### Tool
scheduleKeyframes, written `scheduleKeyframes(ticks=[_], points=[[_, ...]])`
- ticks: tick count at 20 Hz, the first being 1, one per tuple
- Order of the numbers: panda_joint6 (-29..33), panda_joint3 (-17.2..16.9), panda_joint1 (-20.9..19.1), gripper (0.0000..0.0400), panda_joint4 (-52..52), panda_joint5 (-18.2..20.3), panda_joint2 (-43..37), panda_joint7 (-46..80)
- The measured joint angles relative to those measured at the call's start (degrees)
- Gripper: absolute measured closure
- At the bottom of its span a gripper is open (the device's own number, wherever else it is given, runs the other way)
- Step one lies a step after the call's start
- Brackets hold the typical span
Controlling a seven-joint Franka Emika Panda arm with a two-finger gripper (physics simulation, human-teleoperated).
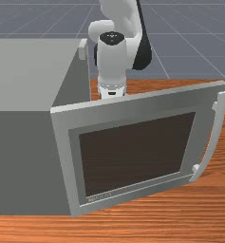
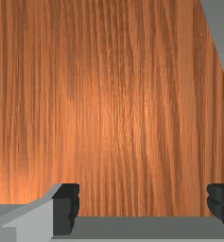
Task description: Close the microwave
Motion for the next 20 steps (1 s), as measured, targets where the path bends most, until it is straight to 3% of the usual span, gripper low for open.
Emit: scheduleKeyframes(ticks=[1, 2, 3, 5, 6, 7, 9, 12, 20], points=[[0.0, 0.0, 0.0, 0.0157, 0.0, 0.0, 0.0, 0.0], [0.0, 0.0, 0.0, 0.0252, 0.0, 0.0, 0.0, 0.0], [0.0, 0.0, 0.0, 0.031, 0.0, 0.0, 0.0, 0.0], [0.0, 0.0, 0.0, 0.0367, 0.0, 0.0, 0.0, 0.0], [0.61, 0.0, 0.03, 0.0223, -0.35, -0.01, -0.15, 0.08], [0.62, 0.01, 0.05, 0.0135, -0.44, -0.01, -0.28, 0.08], [0.24, 0.02, 0.05, 0.005, -0.3, -0.01, -0.42, 0.08], [-1.04, 0.24, -0.2, 0.0011, 0.07, 0.59, -0.93, -0.44], [-2.43, 0.09, -0.09, 0.0, -0.97, 0.27, -5.95, -0.14]])
